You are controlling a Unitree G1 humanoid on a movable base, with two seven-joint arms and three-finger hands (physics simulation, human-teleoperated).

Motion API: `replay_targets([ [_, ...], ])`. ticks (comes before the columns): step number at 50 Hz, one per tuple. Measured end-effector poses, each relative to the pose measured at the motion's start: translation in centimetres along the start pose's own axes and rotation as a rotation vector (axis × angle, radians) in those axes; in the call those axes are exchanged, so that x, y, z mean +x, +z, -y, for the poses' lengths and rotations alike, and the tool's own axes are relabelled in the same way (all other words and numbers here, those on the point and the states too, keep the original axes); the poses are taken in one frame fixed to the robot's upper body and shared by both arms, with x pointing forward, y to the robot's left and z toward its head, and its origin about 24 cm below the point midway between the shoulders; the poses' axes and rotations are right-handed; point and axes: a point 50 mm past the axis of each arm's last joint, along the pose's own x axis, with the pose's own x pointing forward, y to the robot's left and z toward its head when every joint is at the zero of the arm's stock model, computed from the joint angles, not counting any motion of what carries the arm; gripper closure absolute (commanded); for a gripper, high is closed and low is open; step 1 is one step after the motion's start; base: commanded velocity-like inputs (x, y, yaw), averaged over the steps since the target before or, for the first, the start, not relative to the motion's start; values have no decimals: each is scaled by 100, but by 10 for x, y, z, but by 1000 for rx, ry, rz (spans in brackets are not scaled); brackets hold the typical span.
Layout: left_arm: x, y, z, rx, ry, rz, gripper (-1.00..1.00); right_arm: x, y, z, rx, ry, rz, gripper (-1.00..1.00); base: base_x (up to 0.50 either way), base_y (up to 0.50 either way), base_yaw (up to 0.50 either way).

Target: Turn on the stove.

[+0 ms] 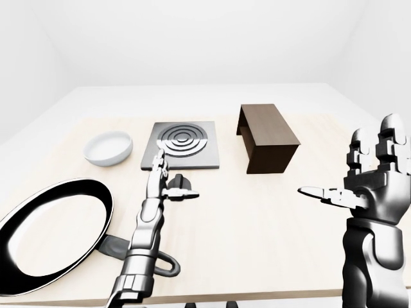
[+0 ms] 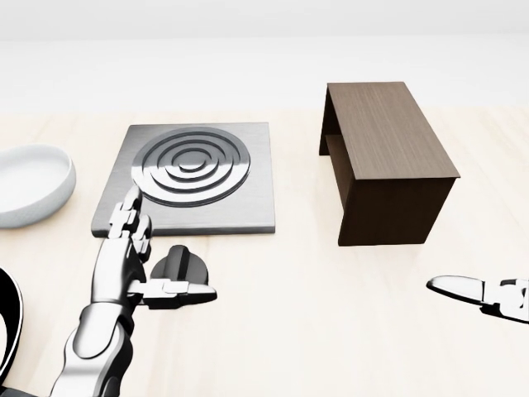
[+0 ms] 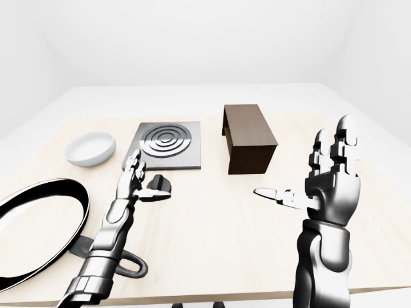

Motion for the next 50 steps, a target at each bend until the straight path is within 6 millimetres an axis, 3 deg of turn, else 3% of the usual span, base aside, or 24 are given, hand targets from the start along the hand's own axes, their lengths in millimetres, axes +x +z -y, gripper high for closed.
replay_targets([
  [8,0,-12,3,5,-11,-32,-100,0,-1,0,-1,1,-4,-100,0,0,0],
  [18,2,-48,5,26,-10,-211,-100,0,-1,-1,-3,4,-4,-100,0,0,0],
  [50,10,-46,10,71,-17,-225,-100,-1,-3,0,-6,3,-13,-100,0,0,0],
])
